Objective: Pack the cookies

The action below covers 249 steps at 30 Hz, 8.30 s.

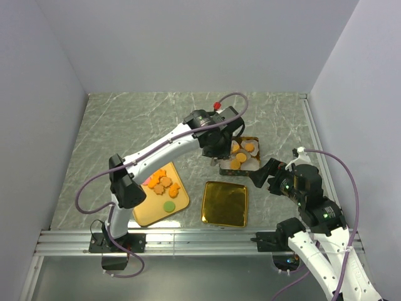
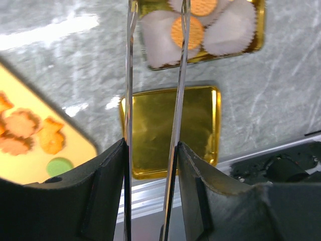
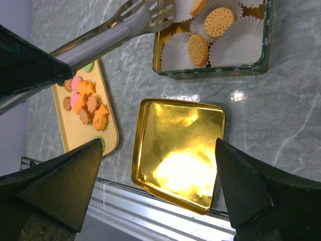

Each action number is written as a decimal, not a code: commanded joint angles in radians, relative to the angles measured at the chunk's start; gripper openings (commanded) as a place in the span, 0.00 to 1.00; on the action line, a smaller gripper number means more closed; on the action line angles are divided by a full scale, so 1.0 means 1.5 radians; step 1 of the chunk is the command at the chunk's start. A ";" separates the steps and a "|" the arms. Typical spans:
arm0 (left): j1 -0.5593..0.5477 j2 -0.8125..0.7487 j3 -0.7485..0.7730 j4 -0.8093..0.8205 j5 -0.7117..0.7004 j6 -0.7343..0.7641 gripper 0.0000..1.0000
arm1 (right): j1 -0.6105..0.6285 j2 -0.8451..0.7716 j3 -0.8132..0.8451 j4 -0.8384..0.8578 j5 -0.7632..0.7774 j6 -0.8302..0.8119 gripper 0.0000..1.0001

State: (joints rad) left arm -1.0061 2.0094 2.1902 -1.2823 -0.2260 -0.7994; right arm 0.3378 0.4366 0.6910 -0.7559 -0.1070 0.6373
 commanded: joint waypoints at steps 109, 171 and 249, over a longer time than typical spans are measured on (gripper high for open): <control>0.020 -0.473 -0.467 -0.059 -0.080 -0.148 0.33 | 0.003 -0.008 -0.021 0.017 -0.032 0.016 1.00; -0.052 0.007 0.001 0.120 0.142 0.022 0.30 | 0.003 -0.095 0.013 -0.018 0.136 0.097 1.00; 0.433 -0.390 -0.362 0.106 -0.009 0.163 0.51 | 0.003 -0.057 -0.008 0.028 0.024 0.058 1.00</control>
State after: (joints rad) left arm -0.4335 1.4590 1.6691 -1.1431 -0.2337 -0.6224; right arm 0.3378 0.3351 0.6857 -0.7795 -0.0513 0.7177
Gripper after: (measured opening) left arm 0.514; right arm 0.997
